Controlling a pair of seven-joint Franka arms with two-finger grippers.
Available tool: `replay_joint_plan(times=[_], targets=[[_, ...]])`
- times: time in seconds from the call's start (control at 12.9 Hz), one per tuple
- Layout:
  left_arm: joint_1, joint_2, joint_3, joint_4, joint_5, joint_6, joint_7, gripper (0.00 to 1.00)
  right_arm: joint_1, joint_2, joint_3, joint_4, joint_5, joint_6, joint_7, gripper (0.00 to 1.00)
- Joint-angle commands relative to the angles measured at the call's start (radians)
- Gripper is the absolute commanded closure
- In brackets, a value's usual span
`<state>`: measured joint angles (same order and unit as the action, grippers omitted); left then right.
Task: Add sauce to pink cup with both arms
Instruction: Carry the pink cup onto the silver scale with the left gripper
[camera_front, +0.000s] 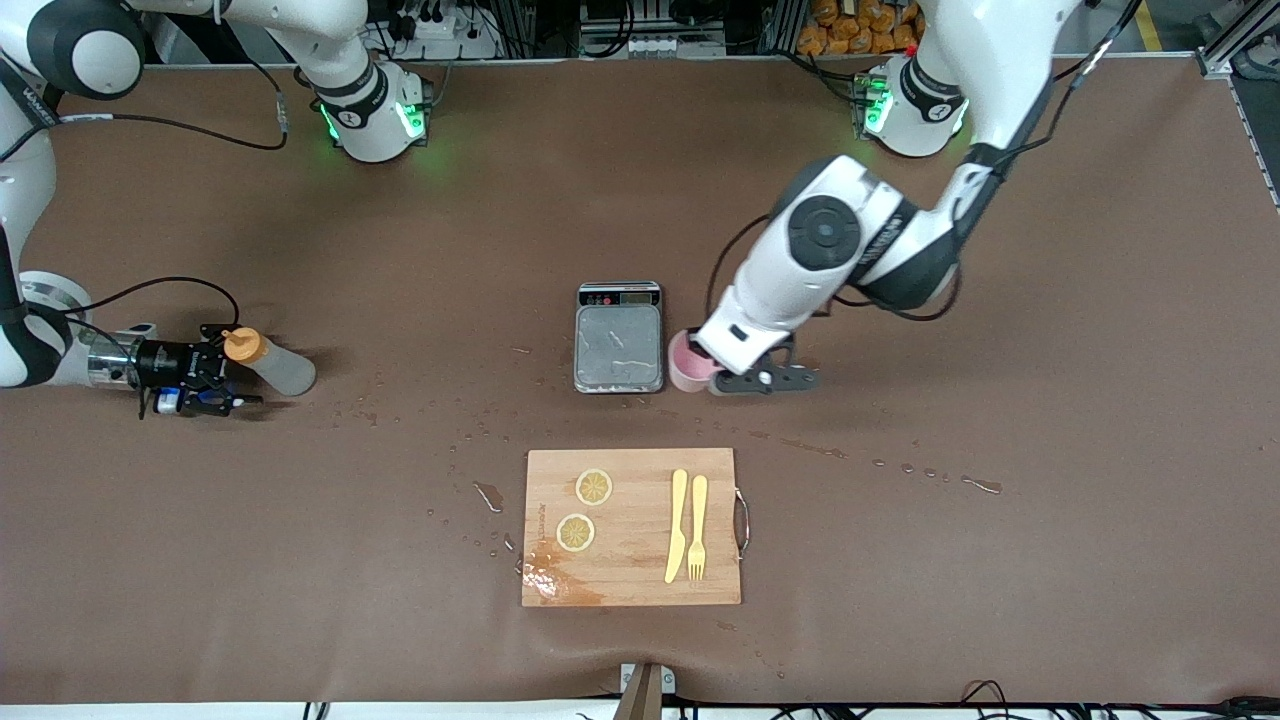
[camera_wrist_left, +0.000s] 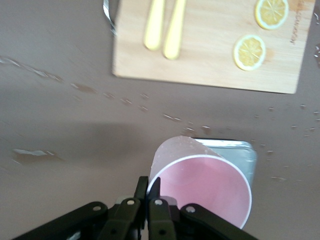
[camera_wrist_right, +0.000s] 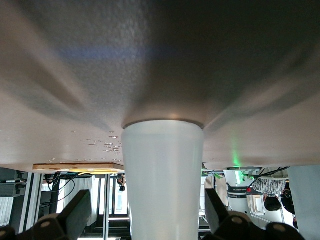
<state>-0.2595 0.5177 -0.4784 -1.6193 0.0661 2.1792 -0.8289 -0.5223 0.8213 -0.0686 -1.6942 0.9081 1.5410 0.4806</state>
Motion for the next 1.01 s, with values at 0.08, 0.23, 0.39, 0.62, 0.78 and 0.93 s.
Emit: replay_joint_plan(times=[0.08, 0.23, 0.39, 0.62, 0.78, 0.93], targets=[[-0.085, 0.135, 0.015, 0.122, 0.026, 0.010, -0.140, 1.00, 0.018, -0.017, -0.003, -0.036, 0.029, 0.021, -0.019, 0.00], [-0.122, 0.148, 0.017, 0.124, 0.032, 0.010, -0.153, 1.00, 0.027, -0.022, -0.003, -0.036, 0.028, 0.018, -0.020, 0.19], [-0.144, 0.154, 0.017, 0.122, 0.035, 0.010, -0.154, 1.00, 0.027, -0.022, -0.005, -0.035, 0.028, 0.013, -0.020, 0.40], [-0.205, 0.185, 0.053, 0.124, 0.063, 0.011, -0.191, 1.00, 0.027, -0.021, -0.003, -0.031, 0.028, 0.007, -0.020, 0.45], [-0.256, 0.188, 0.108, 0.124, 0.064, 0.017, -0.196, 1.00, 0.027, -0.021, -0.003, -0.031, 0.028, 0.004, -0.019, 0.48], [-0.262, 0.199, 0.112, 0.124, 0.063, 0.019, -0.200, 1.00, 0.027, -0.021, -0.003, -0.031, 0.028, 0.001, -0.019, 0.54]])
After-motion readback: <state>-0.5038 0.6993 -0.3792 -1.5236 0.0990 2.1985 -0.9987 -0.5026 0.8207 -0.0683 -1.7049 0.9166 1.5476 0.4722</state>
